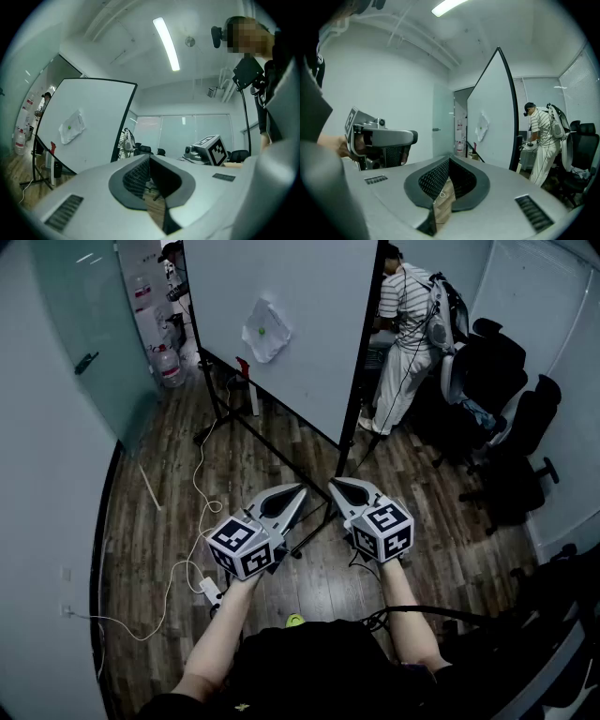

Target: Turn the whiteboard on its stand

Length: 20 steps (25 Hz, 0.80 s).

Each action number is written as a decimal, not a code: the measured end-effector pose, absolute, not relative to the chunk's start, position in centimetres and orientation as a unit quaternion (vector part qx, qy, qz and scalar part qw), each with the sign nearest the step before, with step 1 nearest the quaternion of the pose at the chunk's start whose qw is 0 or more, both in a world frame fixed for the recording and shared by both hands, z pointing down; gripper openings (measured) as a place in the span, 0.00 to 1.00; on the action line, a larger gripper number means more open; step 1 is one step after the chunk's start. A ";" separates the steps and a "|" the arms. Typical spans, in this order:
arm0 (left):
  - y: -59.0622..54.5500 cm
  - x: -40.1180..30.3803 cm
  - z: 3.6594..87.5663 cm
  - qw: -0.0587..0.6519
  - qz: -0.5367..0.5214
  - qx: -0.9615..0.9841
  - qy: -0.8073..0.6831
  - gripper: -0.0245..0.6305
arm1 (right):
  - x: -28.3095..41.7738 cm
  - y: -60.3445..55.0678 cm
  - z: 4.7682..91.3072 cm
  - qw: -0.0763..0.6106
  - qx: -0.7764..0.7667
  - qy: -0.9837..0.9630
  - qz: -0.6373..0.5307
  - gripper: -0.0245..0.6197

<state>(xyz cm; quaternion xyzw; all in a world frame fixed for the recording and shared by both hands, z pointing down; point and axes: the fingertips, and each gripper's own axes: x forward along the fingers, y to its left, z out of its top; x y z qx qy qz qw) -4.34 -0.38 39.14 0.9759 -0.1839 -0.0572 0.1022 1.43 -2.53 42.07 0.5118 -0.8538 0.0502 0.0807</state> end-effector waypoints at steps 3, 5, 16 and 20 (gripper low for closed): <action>-0.4 -4.0 39.0 0.101 -0.057 0.976 -0.185 0.05 | 1.6 -2.7 41.9 0.077 0.508 -0.856 0.055 0.07; -0.4 -3.9 39.0 0.101 -0.055 0.976 -0.184 0.05 | 1.6 -2.8 42.0 0.074 0.504 -0.858 0.059 0.08; -2.0 -4.9 38.4 0.103 -0.056 0.973 -0.200 0.05 | 1.3 -4.2 41.5 0.072 0.494 -0.864 0.059 0.07; -2.1 -4.6 38.9 0.106 -0.053 0.973 -0.199 0.05 | 1.6 -4.4 42.2 0.075 0.494 -0.864 0.066 0.07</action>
